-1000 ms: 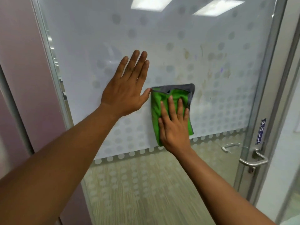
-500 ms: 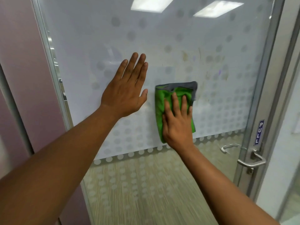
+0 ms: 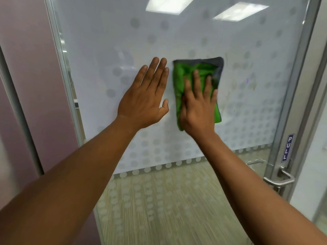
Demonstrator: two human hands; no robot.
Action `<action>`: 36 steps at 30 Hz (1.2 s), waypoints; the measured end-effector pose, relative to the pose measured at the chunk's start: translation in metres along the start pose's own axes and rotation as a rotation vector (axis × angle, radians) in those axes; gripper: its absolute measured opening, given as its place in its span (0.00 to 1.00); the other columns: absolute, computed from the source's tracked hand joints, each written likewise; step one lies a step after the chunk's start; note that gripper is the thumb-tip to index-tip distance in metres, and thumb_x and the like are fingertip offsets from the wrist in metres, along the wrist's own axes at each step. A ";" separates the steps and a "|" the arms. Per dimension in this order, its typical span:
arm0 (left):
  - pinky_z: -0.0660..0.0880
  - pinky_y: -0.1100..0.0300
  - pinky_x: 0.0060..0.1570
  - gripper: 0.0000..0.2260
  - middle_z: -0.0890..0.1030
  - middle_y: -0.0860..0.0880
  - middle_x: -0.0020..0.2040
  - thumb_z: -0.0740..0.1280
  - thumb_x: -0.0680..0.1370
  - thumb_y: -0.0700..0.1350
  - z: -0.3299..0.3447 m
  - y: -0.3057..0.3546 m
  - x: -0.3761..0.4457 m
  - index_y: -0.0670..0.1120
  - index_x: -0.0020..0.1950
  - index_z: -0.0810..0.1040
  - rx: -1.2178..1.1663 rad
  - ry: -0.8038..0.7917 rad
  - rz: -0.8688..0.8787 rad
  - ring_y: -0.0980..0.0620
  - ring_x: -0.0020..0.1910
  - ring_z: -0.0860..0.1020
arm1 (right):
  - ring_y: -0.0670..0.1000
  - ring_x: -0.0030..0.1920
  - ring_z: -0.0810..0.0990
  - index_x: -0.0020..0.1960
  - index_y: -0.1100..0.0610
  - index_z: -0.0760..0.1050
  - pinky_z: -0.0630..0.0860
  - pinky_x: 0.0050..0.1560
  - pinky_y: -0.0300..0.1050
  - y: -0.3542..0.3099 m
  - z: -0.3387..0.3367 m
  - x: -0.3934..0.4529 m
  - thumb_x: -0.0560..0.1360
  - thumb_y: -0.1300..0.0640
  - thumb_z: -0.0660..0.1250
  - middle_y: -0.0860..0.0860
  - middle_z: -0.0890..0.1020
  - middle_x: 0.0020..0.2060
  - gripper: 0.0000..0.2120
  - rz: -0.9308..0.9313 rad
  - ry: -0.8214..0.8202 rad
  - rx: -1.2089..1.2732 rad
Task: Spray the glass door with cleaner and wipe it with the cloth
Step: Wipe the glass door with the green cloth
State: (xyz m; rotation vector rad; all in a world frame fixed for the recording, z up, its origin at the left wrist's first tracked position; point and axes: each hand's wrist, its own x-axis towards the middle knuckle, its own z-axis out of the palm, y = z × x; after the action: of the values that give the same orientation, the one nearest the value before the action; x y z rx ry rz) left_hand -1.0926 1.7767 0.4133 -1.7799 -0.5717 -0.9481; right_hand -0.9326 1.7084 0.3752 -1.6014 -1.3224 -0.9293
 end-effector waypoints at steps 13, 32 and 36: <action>0.49 0.45 0.81 0.34 0.49 0.38 0.83 0.45 0.83 0.59 -0.010 -0.003 0.000 0.37 0.82 0.46 -0.012 -0.059 0.031 0.39 0.82 0.48 | 0.64 0.80 0.46 0.81 0.50 0.53 0.51 0.76 0.67 0.004 -0.009 0.012 0.82 0.48 0.51 0.54 0.52 0.81 0.28 -0.083 -0.010 -0.070; 0.49 0.41 0.80 0.37 0.46 0.38 0.83 0.40 0.82 0.64 -0.013 -0.030 -0.002 0.39 0.83 0.47 0.027 -0.053 0.027 0.38 0.82 0.46 | 0.64 0.80 0.46 0.81 0.48 0.50 0.47 0.74 0.70 -0.005 0.013 0.030 0.83 0.43 0.47 0.56 0.52 0.81 0.28 -0.060 0.146 -0.069; 0.48 0.41 0.80 0.36 0.47 0.38 0.83 0.39 0.82 0.63 -0.013 -0.030 -0.002 0.39 0.83 0.47 0.014 -0.058 0.024 0.37 0.82 0.47 | 0.65 0.80 0.47 0.81 0.47 0.52 0.46 0.74 0.71 -0.023 0.012 0.048 0.83 0.43 0.47 0.56 0.53 0.81 0.27 0.026 0.183 -0.025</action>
State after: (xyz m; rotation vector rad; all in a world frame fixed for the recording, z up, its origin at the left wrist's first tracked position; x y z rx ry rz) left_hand -1.1200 1.7766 0.4304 -1.8025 -0.5906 -0.8764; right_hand -0.9466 1.7391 0.4177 -1.5105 -1.1656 -1.0540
